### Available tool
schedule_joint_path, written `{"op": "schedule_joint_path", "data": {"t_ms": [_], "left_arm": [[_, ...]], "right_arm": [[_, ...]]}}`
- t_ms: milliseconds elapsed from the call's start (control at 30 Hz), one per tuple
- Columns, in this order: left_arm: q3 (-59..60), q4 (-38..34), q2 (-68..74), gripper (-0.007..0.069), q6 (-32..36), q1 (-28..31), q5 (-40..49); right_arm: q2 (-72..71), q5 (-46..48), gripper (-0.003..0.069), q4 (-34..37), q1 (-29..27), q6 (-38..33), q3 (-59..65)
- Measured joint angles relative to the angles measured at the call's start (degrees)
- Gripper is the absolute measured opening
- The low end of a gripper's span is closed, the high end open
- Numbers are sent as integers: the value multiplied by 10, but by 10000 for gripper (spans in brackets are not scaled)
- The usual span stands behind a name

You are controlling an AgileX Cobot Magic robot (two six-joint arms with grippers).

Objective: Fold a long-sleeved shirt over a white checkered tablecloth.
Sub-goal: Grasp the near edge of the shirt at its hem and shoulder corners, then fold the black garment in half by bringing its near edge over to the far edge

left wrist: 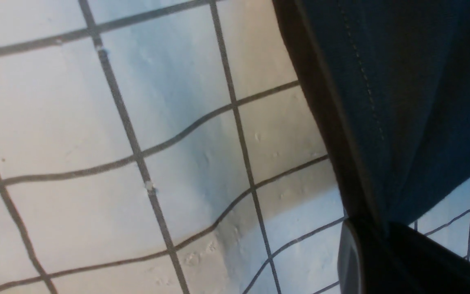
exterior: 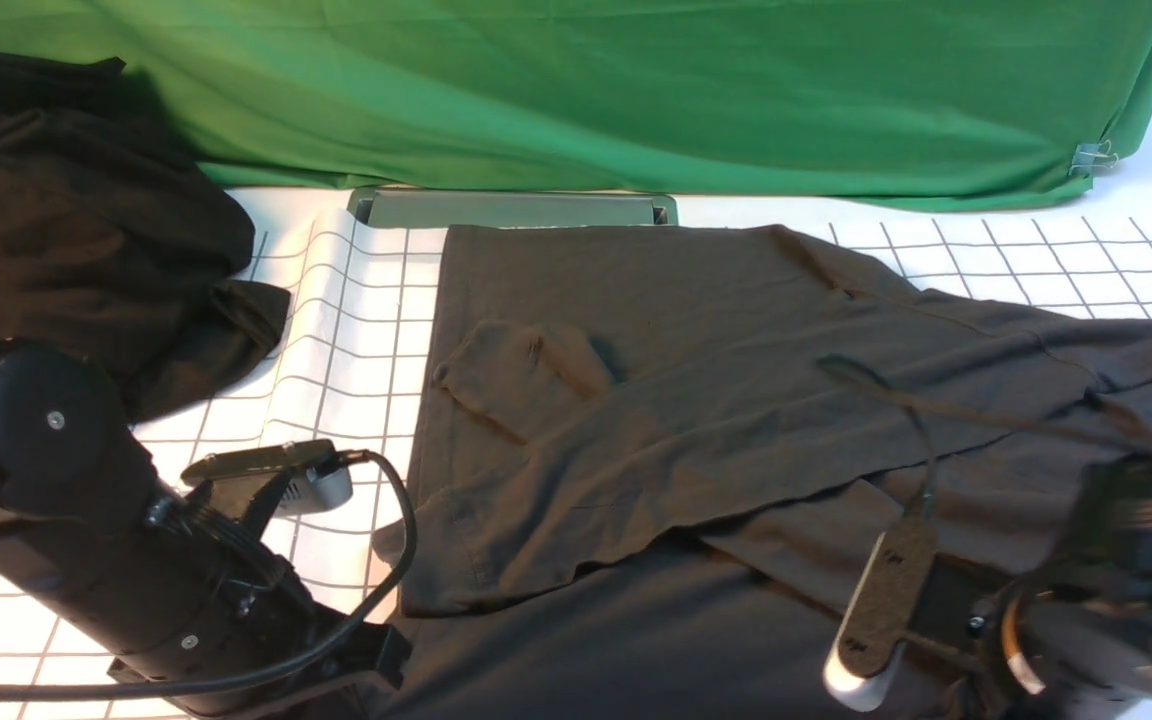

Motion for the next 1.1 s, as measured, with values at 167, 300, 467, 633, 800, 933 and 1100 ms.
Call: {"op": "schedule_joint_path", "data": {"t_ms": [167,300,467,633,800,933,1100], "left_arm": [[0,0,0,15,2,0,6],[0,0,0,15,3,0,6],[0,0,0,15,4,0,6],[-6,0,-19,15,4,0,13],[-11,2,-48,15,4,0,23],[-11,3,-53,15,4,0,24],[-11,3,-53,15,4,0,26]], "right_arm": [[47,-11,483,-41,1,27,-2],[59,-8,413,-44,2,32,-8],[63,-10,254,-44,3,35,-9],[64,-8,53,-48,3,36,-13],[49,2,35,-38,3,36,-18],[46,1,74,-23,3,36,-18],[50,-10,239,-11,3,36,-18]]}}
